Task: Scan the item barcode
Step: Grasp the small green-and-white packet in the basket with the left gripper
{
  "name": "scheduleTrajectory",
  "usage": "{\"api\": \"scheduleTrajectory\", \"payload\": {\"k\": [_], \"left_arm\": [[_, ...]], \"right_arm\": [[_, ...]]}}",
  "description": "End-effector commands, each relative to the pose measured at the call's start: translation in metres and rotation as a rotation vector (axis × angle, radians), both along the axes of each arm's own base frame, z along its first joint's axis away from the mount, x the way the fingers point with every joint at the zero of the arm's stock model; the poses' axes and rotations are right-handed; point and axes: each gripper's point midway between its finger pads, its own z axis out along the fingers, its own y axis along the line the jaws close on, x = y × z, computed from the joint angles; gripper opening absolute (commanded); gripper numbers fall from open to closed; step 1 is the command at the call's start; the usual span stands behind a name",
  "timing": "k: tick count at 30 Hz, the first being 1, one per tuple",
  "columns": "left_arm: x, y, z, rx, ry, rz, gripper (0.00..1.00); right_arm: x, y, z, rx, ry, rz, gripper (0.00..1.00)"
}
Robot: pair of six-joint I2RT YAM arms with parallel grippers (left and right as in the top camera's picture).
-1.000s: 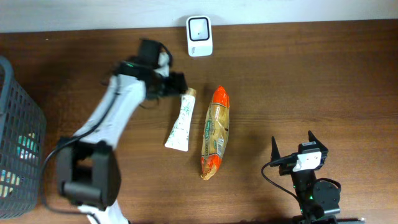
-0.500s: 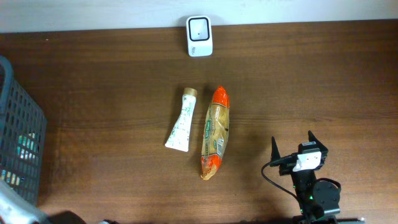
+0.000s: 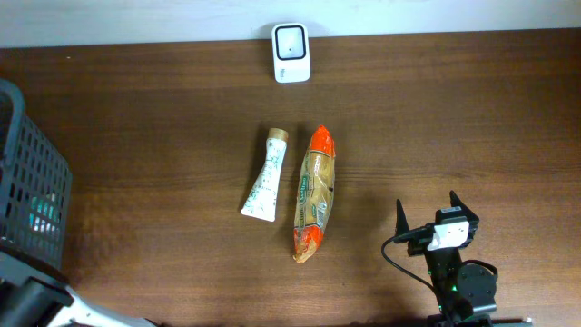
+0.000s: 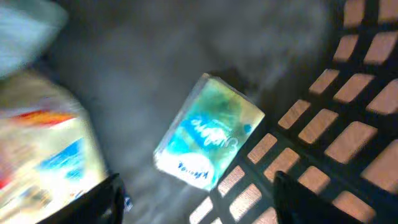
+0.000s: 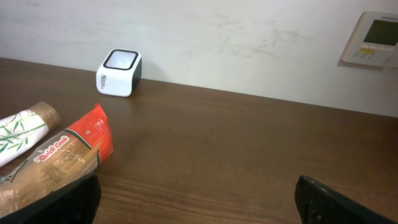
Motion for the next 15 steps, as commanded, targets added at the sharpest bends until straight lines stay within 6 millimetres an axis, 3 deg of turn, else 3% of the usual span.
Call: {"api": "scheduleTrajectory", "payload": {"k": [1,5,9,12,15], "left_arm": [[0.008,-0.015,-0.032,-0.106,-0.029,-0.111,0.66],[-0.003,-0.017,-0.059,-0.117,0.031,-0.116,0.46],[-0.008,-0.011,-0.064,-0.083,0.066,-0.113,0.0],[-0.011,-0.002,-0.06,-0.05,0.093,-0.074,0.0],[0.003,0.016,-0.017,0.017,0.037,-0.017,0.0]], "right_arm": [[0.0,-0.003,-0.003,-0.002,0.004,-0.017,0.98],[0.0,-0.003,-0.003,-0.002,0.004,-0.017,0.98],[0.0,-0.003,-0.003,-0.002,0.004,-0.017,0.98],[0.0,-0.003,-0.003,-0.002,0.004,-0.017,0.98],[0.0,-0.003,-0.003,-0.002,0.004,-0.017,0.98]]}}
